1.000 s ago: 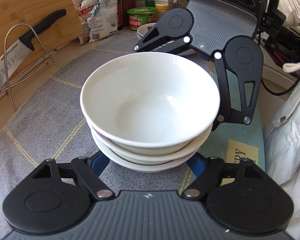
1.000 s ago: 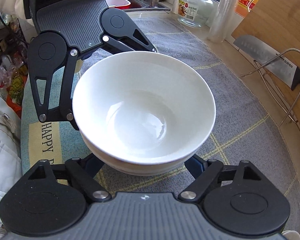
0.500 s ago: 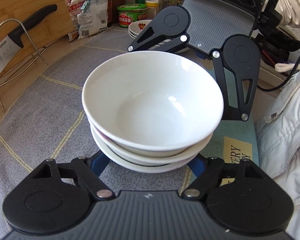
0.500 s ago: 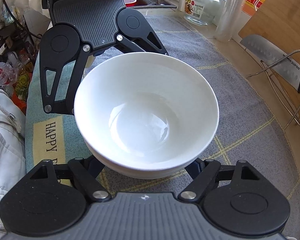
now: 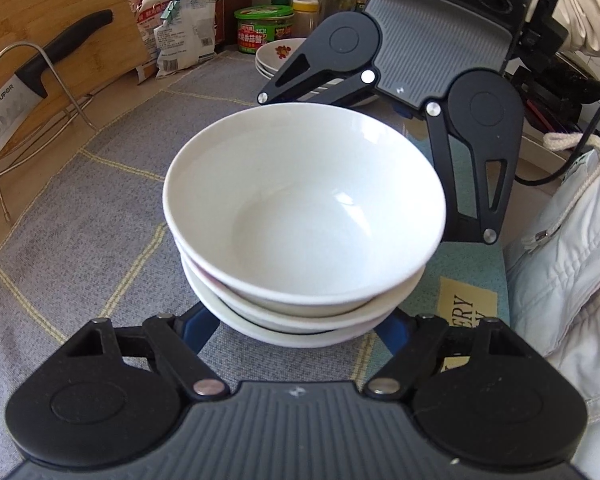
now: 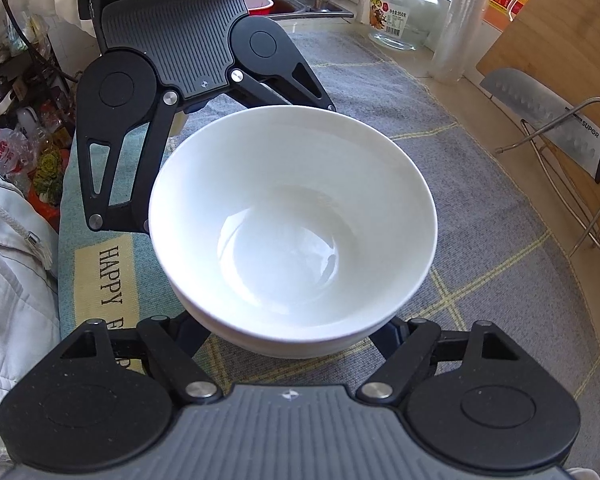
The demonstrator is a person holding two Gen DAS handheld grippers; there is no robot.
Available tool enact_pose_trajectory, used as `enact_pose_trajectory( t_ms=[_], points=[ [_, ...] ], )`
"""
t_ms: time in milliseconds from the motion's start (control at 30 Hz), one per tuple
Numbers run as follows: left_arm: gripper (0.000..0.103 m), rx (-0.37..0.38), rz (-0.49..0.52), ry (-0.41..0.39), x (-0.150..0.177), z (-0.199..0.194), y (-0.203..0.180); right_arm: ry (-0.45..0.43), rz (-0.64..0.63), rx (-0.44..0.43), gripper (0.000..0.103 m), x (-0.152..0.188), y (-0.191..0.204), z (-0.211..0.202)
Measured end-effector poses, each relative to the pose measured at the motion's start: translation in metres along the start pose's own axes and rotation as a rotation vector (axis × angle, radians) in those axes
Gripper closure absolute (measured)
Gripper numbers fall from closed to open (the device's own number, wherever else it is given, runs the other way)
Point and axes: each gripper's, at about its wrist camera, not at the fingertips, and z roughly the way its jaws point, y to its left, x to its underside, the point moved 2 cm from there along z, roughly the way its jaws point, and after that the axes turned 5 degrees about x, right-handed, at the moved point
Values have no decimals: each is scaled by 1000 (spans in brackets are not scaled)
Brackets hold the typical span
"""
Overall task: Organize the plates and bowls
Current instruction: 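Lift the bowl stack with both grippers and carry it onto the flower-patterned plates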
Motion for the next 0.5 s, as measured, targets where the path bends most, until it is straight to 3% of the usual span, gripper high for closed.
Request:
enact_pose_trajectory(
  t_ms=[500],
  points=[
    [21, -41, 22, -12, -40, 8, -19, -24, -25, 39, 18, 23, -15, -52]
  ],
)
